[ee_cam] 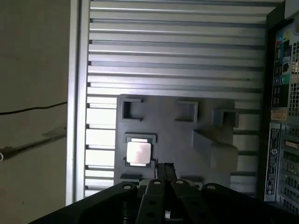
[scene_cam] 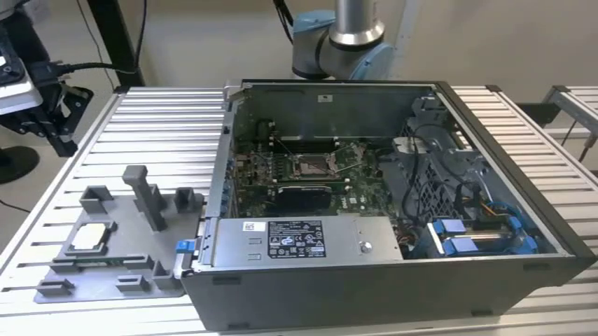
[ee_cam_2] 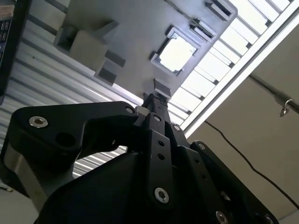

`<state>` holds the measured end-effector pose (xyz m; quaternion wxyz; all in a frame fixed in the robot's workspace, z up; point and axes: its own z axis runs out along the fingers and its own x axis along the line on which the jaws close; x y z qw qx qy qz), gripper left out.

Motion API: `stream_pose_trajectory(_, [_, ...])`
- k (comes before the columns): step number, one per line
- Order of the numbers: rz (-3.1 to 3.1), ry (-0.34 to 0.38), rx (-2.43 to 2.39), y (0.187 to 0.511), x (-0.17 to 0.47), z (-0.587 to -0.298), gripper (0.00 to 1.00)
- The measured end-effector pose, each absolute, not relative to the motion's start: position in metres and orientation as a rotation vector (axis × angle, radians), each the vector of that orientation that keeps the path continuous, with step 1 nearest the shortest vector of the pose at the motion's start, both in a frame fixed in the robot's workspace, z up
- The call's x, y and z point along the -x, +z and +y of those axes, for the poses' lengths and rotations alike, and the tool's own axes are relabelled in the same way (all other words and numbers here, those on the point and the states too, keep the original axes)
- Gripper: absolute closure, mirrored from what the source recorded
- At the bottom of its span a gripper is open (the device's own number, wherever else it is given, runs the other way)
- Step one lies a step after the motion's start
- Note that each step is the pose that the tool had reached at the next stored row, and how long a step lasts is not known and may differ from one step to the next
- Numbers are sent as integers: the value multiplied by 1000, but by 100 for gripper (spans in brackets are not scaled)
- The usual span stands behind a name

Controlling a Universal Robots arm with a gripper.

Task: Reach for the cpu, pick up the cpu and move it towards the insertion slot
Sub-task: 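Reach for the cpu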

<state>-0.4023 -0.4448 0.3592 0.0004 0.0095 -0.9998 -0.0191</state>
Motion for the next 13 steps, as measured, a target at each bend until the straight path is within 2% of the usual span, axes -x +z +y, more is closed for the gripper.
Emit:
stream_pose_trajectory(5, [-3140, -60, -30, 359, 409, -455, 100])
stream_pose_trajectory(13, [-3140, -60, -26, 357, 421, -457, 100])
